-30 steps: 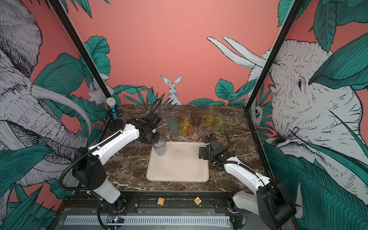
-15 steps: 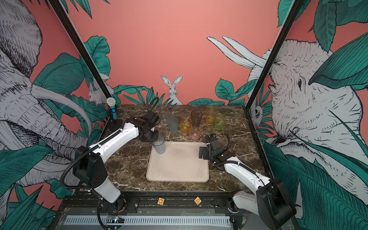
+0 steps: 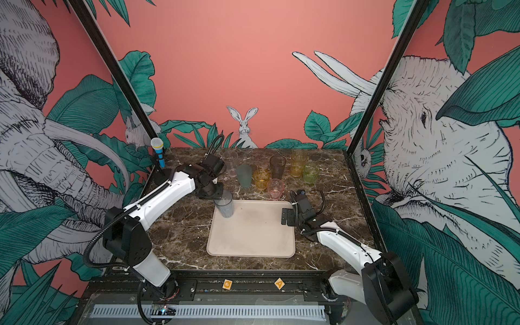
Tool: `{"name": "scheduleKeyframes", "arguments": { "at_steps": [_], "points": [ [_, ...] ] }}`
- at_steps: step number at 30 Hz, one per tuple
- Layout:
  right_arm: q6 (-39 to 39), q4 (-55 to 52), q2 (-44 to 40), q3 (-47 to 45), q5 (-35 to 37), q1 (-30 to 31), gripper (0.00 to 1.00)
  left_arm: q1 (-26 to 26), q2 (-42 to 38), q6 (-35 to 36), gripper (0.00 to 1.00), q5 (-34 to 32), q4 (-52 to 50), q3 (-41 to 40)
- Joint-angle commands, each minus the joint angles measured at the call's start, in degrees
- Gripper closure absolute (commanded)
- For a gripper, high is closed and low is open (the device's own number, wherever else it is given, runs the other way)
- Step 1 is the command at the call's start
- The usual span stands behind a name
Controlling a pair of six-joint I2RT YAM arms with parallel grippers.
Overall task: Place the glasses into the tray
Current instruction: Place the glass on the tray, then pick up the glass from the top-left of the table.
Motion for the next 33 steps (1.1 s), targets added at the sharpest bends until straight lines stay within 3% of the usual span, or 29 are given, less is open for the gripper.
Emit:
{"name": "scheduleKeyframes", "arguments": {
  "at_steps": [1,12,18,28,33],
  "points": [
    [0.62,1.55,-0.74,-0.73,0.31,-0.18,0.01,0.45,-2.37,-0.25,0.47,-1.29,-4.22,2.45],
    [0.61,1.74,-0.89,-0.88,0.22,-0.31,0.01,3.30,-3.79,1.54,0.39,-0.06,-8.03,9.79],
    [0.61,1.83,-0.82,-0.81,0.08,-0.30,0.01,5.61,-3.80,2.92,0.28,-0.96,-9.27,14.60],
    [0.61,1.83,-0.67,-0.73,-0.02,-0.33,0.01,7.66,1.63,5.04,0.10,-2.98,-8.44,22.54],
    [0.70,1.67,-0.86,-0.90,0.03,-0.42,0.01,8.59,5.23,5.27,0.06,-3.48,-8.27,25.30]
  ]
}}
